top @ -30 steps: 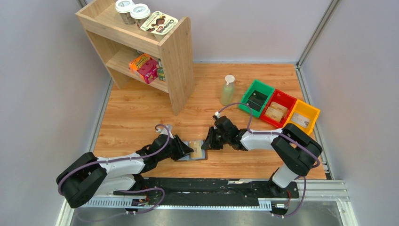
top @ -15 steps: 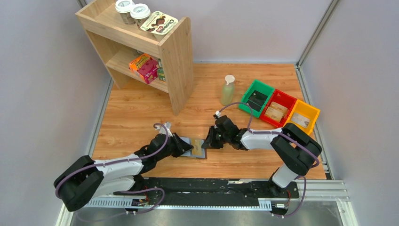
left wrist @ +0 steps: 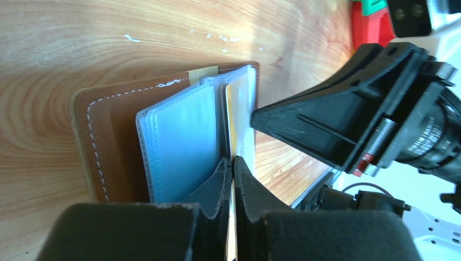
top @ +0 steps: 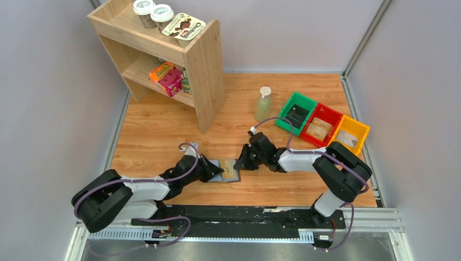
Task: Take the credit cards out of the card holder
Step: Remove the credit card from the card holder.
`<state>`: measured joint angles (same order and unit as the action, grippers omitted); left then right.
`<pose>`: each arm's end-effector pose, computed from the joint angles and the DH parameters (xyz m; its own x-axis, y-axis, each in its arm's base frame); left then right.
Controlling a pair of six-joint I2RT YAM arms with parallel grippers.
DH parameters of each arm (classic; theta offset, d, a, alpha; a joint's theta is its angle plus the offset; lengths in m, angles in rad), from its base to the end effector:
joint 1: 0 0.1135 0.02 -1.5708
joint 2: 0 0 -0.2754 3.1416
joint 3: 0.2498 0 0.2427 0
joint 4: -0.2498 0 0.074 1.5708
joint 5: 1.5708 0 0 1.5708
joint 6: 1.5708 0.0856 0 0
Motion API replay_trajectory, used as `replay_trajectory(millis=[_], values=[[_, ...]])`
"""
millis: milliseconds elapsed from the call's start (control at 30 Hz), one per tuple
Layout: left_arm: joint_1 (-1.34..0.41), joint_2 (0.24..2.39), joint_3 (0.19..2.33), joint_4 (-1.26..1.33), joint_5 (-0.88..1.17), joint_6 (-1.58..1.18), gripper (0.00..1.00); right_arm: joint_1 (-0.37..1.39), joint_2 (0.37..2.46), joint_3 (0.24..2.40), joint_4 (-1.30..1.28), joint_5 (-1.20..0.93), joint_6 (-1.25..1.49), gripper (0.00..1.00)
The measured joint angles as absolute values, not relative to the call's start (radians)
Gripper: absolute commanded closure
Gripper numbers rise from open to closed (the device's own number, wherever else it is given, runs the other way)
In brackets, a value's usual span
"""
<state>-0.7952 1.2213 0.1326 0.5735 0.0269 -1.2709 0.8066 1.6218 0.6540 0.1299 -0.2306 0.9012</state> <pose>0.1571 -0.1635 0.1131 -0.7995 -0.5487 -0.2444 -0.1139 0.5379 -0.8353 0.2087 0.2461 0.1119 -0.9532 0.1086 -0.2821 -0.0986 0.7703 0.6300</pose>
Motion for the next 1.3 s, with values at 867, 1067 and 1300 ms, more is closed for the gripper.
replay_trajectory(millis=[867, 1067, 1300], values=[[-0.804, 0.673, 0.071, 0.113, -0.073, -1.317, 1.00, 0.791, 1.679, 0.755, 0.025, -0.235, 0.845, 0.86], [-0.804, 0.572, 0.088, -0.011, -0.112, -1.303, 1.00, 0.784, 1.616, 0.784, -0.097, -0.163, 0.777, 0.81], [-0.805, 0.545, 0.166, -0.070, -0.113, -1.274, 1.00, 0.789, 1.337, 0.745, -0.103, -0.109, 0.817, 0.57]])
